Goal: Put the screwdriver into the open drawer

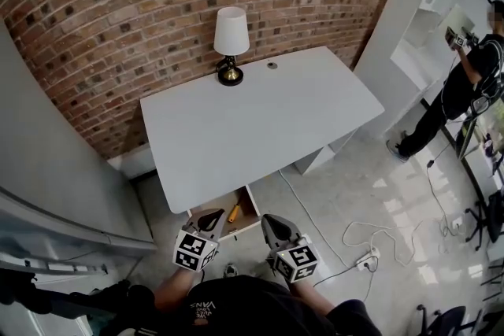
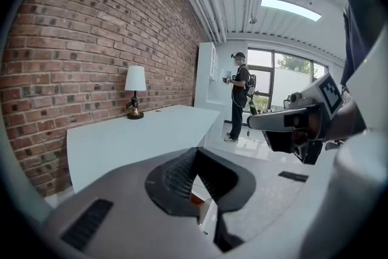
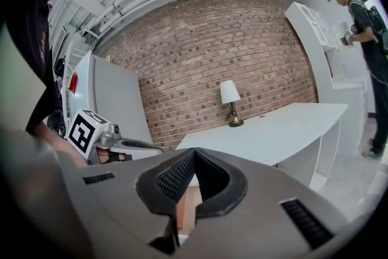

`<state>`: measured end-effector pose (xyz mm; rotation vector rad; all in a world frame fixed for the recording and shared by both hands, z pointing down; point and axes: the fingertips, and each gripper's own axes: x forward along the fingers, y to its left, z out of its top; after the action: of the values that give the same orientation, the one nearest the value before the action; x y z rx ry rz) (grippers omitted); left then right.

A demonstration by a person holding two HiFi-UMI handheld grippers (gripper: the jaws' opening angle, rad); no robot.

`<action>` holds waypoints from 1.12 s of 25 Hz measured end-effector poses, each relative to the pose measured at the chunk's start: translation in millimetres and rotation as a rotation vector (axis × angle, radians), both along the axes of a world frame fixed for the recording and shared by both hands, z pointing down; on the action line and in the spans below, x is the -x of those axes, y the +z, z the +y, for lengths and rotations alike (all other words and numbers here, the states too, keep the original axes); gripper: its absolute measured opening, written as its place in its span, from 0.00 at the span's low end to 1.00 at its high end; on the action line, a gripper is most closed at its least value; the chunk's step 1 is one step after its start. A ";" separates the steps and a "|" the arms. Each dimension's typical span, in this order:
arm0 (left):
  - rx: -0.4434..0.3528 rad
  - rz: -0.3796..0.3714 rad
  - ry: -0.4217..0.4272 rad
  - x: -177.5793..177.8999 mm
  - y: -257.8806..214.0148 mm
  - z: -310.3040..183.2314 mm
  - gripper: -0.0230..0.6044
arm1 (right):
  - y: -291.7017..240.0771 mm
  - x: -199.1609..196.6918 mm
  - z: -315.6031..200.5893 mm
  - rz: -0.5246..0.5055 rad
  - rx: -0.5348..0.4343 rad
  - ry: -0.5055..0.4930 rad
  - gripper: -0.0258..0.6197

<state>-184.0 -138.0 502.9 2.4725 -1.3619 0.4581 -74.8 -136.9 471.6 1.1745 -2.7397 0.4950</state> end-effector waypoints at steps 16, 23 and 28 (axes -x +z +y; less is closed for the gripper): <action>-0.058 0.018 -0.005 24.8 -45.8 30.4 0.05 | -37.4 8.8 3.1 0.002 -0.076 -0.015 0.03; -0.086 0.034 -0.030 34.4 -56.7 32.7 0.05 | -38.6 15.9 3.7 0.015 -0.087 -0.009 0.03; -0.086 0.053 -0.048 36.8 -56.3 35.6 0.05 | -38.4 18.5 2.4 0.008 -0.084 -0.009 0.03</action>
<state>-220.8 -102.4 446.6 2.4948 -1.4453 0.3273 -93.3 -134.5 433.2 1.1791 -2.7824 0.3769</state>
